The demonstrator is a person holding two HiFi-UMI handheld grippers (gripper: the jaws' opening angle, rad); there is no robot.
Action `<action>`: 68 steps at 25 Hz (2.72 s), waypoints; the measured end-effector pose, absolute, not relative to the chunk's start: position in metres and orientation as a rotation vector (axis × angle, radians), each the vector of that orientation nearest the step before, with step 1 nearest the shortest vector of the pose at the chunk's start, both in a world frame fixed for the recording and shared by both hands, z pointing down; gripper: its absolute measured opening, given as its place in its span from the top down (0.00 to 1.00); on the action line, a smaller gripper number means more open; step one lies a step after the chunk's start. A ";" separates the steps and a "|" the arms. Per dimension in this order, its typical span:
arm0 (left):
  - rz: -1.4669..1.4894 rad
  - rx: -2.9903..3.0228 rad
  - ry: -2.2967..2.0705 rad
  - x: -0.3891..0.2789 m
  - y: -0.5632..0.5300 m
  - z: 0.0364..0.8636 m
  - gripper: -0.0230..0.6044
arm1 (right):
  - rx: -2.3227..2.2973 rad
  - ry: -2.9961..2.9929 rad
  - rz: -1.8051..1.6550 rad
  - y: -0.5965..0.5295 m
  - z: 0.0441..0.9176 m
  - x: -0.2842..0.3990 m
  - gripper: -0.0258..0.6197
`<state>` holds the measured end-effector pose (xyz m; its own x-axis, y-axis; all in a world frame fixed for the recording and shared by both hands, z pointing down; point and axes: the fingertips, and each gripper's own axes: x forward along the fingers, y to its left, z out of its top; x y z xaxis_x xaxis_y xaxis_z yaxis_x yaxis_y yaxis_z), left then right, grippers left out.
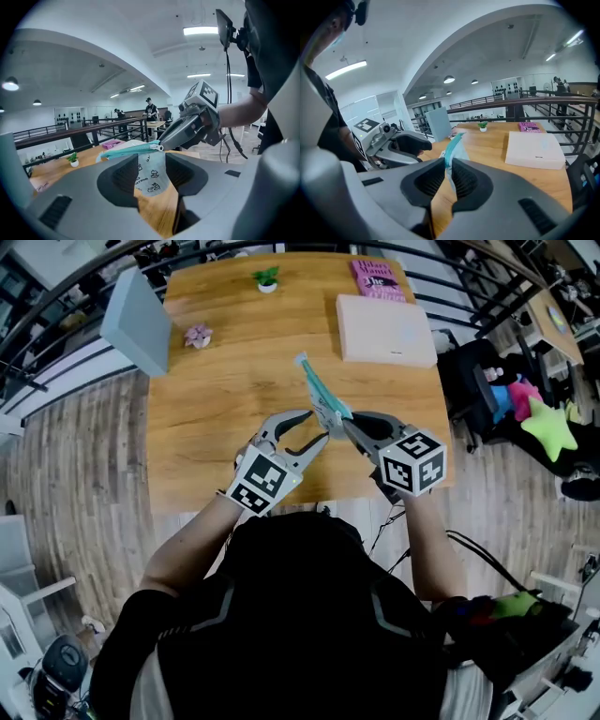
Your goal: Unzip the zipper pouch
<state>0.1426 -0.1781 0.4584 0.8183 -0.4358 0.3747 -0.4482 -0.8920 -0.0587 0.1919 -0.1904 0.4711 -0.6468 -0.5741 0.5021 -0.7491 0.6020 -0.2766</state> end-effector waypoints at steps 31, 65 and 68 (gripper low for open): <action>0.512 3.273 -0.628 0.151 -0.188 0.382 0.85 | 1.071 -2.559 0.857 -0.188 0.397 0.174 0.88; 0.371 2.871 -0.916 0.089 -0.240 0.393 0.91 | 0.891 -2.524 0.646 -0.196 0.420 0.172 0.88; 0.373 2.854 -0.973 0.081 -0.244 0.394 0.91 | 0.882 -2.524 0.643 -0.198 0.422 0.171 0.88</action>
